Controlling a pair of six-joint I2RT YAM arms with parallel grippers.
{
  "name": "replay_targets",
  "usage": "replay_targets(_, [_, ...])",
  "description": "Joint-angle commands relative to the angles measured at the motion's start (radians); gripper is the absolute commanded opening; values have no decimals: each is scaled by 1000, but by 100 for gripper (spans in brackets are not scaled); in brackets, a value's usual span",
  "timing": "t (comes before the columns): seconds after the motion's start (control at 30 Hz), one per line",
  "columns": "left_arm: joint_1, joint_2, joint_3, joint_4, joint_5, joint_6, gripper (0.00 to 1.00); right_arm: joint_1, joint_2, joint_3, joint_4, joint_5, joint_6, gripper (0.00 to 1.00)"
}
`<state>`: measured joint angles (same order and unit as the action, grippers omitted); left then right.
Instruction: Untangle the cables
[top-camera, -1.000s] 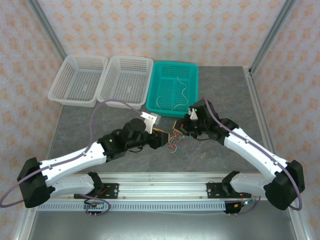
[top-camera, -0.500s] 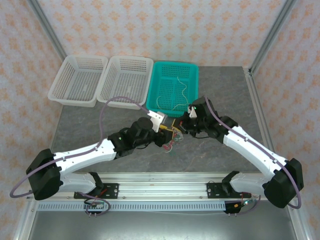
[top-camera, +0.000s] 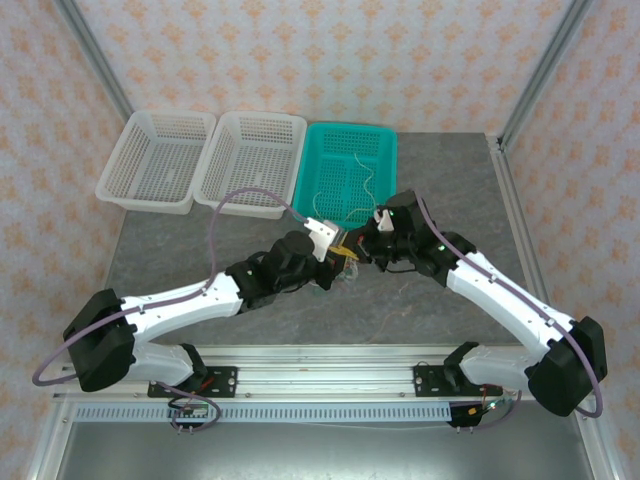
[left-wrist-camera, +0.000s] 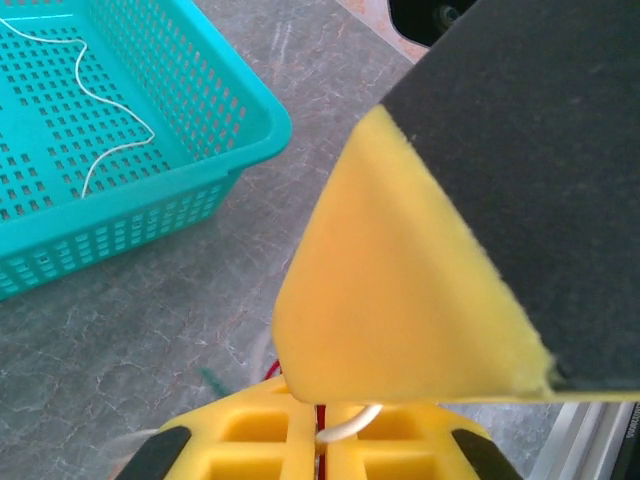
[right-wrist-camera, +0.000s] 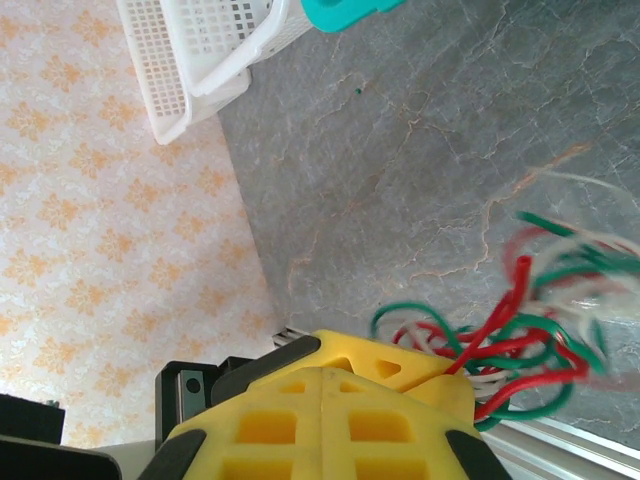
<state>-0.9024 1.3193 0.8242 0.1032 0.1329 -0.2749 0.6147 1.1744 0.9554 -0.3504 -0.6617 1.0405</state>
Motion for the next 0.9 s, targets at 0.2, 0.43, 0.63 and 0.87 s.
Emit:
replay_targets(0.2, [-3, -43, 43, 58, -43, -1, 12, 4, 1, -20, -31, -12, 37, 0])
replay_targets(0.43, [-3, -6, 64, 60, -20, -32, 0, 3, -5, -24, -11, -22, 28, 3])
replay_targets(0.63, [14, 21, 97, -12, -65, -146, 0, -44, -167, -105, -104, 251, -216, 48])
replay_targets(0.87, [32, 41, 85, -1, -20, -332, 0, -55, -423, -499, 304, 365, -291, 59])
